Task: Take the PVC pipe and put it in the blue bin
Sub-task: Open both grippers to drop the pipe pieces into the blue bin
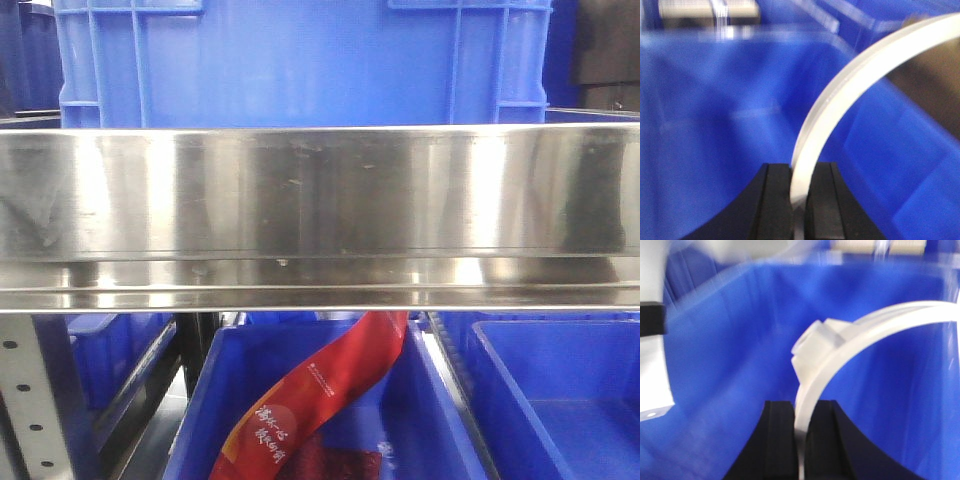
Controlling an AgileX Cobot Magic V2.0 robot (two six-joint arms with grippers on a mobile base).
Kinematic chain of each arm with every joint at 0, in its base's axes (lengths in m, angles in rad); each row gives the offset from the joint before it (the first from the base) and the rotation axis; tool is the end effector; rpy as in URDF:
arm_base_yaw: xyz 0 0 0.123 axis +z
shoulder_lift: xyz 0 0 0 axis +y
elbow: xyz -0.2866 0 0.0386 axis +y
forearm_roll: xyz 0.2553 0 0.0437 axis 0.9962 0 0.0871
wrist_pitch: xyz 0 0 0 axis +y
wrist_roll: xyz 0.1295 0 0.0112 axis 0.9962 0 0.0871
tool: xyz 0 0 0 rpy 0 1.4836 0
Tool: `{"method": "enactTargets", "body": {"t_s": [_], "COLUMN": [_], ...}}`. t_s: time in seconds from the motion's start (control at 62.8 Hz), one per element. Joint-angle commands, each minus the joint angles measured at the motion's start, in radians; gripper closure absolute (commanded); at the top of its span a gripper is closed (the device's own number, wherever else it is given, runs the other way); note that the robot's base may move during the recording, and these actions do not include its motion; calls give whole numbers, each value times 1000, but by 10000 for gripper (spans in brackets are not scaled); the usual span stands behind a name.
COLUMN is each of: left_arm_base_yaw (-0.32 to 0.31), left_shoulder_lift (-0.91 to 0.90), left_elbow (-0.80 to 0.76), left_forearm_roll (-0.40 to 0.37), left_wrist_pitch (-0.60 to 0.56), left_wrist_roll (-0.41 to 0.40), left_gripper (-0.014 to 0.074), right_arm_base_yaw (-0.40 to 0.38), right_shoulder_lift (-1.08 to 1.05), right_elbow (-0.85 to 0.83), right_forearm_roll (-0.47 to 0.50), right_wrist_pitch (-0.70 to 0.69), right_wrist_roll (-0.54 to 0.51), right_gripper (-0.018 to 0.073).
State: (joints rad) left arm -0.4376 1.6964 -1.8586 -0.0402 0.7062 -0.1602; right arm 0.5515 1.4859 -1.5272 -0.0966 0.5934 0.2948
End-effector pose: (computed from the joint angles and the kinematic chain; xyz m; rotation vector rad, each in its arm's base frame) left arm 0.3932 -0.1877 0.4295 0.2693 2.0352 -0.4208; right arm 0.3303 0.1950 0.4080 -0.3113 2.0358 0.4246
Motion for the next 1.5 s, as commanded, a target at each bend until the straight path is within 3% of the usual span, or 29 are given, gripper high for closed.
{"method": "enactTargets", "body": {"t_s": [0.0,0.334,0.414,0.669,0.812,1.163,1.274,1.37,1.481], "left_arm_base_yaw": [-6,-6,-6,-6,-6,-6,-6,-6,-6], "left_shoulder_lift": [6,18,18,18,18,18,18,18,18], "left_elbow": [-15,-13,-9,-9,-9,-9,-9,-9,-9], "left_forearm_roll": [-10,-10,-8,-8,-8,-8,-8,-8,-6], "left_wrist_pitch": [-20,-6,7,21,31,46,57,80,109], "left_wrist_roll": [-9,-9,-5,-5,-5,-5,-5,-5,-5], "left_gripper": [707,707,671,321,285,290,346,473,678], "right_arm_base_yaw": [3,3,3,5,5,5,5,5,3], "right_shoulder_lift": [8,10,10,10,10,10,10,10,10], "right_elbow": [-9,-9,-9,-9,-9,-9,-9,-9,-9], "right_forearm_roll": [-2,-2,-2,29,29,29,29,29,22], "right_wrist_pitch": [-5,-3,-3,-3,-1,27,34,56,71], "right_wrist_roll": [-10,-10,-10,-10,-10,-10,-10,-10,-10], "right_gripper": [721,721,705,349,239,240,265,373,624]}}
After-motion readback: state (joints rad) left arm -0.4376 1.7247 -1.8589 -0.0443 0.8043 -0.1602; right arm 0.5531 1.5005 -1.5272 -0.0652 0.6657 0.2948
